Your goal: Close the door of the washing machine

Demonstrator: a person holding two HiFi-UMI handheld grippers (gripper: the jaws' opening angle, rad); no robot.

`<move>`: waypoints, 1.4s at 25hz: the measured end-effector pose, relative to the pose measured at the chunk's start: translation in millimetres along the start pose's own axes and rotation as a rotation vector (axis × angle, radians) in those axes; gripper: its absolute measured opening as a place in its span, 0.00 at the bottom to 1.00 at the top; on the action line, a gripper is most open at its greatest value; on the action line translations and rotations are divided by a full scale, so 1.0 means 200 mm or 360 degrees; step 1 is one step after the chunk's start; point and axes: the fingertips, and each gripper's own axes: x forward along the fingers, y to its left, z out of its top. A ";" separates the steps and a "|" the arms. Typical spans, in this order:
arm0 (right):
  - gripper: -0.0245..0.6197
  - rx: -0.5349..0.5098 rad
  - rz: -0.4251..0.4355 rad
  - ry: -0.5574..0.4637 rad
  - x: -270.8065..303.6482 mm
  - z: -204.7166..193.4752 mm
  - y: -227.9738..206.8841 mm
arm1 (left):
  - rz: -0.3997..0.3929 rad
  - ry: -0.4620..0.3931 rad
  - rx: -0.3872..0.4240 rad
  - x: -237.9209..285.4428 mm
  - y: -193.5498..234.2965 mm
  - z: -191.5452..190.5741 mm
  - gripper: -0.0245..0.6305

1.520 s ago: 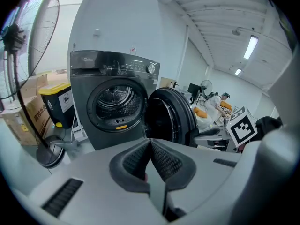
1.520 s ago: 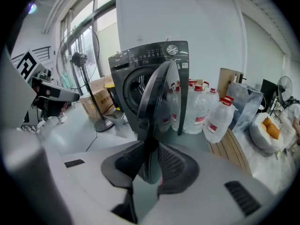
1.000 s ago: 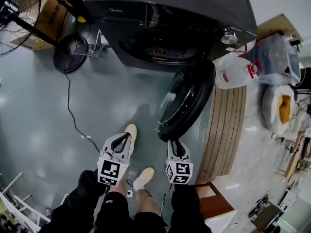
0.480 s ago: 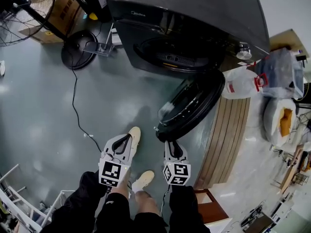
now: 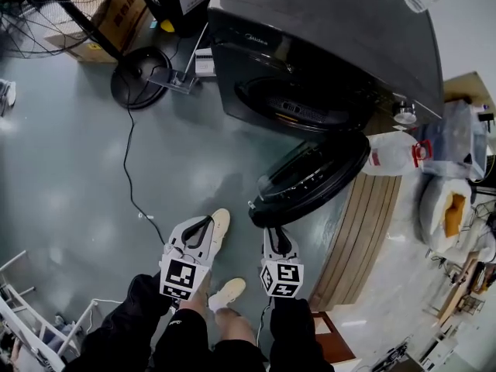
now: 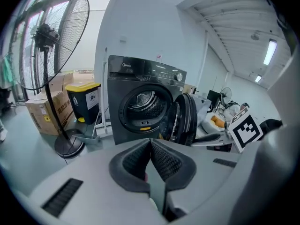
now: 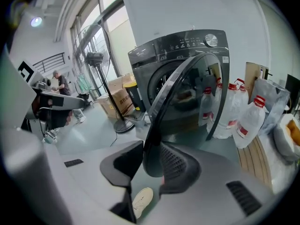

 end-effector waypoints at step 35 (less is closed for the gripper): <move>0.15 -0.0221 0.0044 -0.0118 0.31 0.38 0.26 | 0.0081 -0.0046 -0.0056 0.08 0.41 0.15 0.07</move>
